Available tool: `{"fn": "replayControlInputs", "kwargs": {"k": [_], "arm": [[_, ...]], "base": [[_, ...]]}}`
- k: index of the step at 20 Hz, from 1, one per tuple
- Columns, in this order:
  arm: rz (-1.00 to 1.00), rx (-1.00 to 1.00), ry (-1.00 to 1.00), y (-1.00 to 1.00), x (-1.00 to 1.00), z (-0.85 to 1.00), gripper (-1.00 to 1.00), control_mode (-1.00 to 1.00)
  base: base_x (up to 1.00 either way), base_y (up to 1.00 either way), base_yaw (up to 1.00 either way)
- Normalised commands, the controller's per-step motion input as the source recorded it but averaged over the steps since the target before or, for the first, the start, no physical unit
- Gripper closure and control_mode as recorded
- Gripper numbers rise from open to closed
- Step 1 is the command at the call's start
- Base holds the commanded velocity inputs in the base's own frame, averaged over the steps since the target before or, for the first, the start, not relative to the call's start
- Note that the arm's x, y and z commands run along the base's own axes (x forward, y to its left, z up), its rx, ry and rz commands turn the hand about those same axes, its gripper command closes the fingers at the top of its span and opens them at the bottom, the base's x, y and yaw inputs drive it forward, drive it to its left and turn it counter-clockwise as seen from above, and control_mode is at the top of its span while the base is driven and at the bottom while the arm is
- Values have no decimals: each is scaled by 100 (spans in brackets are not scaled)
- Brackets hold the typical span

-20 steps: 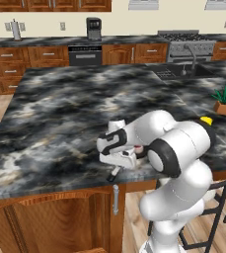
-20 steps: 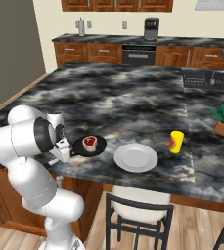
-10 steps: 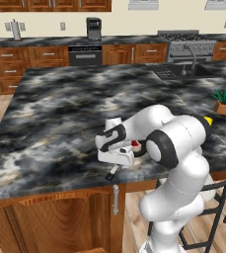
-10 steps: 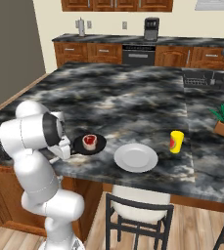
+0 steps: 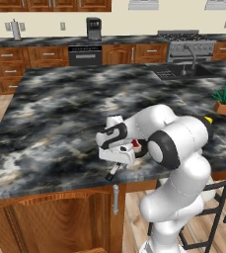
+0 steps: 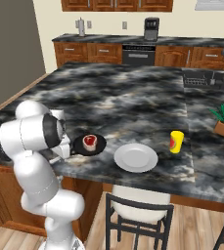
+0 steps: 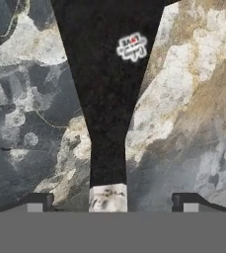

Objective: Pick up the pan with the steak in it and place it on the dining table. Then place the steak on the plate.

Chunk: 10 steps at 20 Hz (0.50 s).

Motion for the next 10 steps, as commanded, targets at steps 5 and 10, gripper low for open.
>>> {"fn": "replayControlInputs", "kwargs": {"k": [5,10], "arm": [[-13,0,0,-24,-41,23,-100,-100],[-7,0,-3,-36,-69,20,-100,-100]], "base": [[0,0,0],[0,0,0]]}}
